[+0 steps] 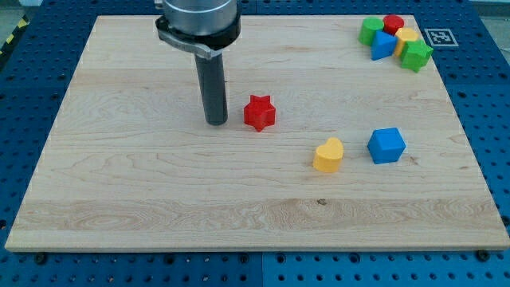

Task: Move the red star towards the green star

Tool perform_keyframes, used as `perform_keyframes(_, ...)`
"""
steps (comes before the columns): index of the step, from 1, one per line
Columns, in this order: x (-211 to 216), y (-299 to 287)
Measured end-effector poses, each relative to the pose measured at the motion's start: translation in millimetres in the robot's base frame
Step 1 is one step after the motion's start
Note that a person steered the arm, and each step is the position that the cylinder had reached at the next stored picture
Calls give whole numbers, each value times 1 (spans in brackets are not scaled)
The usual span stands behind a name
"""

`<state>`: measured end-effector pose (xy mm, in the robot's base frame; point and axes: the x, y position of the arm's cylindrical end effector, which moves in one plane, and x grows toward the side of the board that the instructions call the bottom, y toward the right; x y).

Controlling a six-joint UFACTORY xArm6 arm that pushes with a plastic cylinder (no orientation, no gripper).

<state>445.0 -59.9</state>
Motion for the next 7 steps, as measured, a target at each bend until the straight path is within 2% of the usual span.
perform_keyframes(1,-1,40)
perform_keyframes(2,-37,97)
perform_keyframes(3,-58,121)
perform_keyframes(5,-31,59)
perform_keyframes(6,-22,80)
perform_keyframes(7,-43,137)
